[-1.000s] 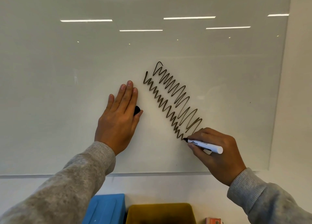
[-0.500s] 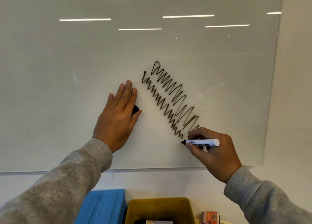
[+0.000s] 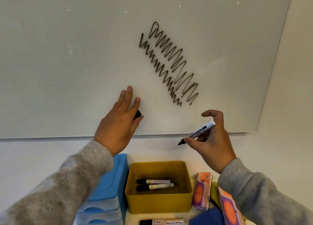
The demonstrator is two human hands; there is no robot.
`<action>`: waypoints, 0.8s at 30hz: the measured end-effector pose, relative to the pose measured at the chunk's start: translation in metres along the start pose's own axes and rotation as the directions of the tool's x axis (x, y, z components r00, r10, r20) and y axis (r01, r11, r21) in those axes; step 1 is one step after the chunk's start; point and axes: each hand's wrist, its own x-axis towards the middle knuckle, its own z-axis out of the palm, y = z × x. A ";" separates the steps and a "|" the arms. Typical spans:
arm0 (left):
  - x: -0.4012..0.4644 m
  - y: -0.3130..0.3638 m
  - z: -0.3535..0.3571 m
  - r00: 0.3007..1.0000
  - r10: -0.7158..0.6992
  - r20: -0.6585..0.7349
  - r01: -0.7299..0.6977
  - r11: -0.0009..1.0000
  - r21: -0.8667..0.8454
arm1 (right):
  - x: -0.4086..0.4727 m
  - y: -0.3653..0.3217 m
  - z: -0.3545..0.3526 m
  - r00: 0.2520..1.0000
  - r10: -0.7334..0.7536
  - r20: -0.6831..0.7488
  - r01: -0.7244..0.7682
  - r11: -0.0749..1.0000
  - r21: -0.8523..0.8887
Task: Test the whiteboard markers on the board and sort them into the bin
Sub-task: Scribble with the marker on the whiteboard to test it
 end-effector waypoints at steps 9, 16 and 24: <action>-0.060 0.040 0.009 0.899 -0.394 0.192 0.408 0.595 -0.693 | -0.040 -0.003 0.026 0.986 0.164 -0.043 -0.151 0.964 0.219; -0.113 0.066 0.027 0.743 -0.450 0.497 0.580 0.062 -0.812 | -0.070 0.000 0.041 0.962 0.273 -0.029 -0.250 0.915 0.316; -0.151 0.086 0.041 0.664 -0.481 0.573 0.530 -0.238 -0.814 | -0.090 0.006 0.040 0.925 0.379 0.020 -0.342 0.809 0.478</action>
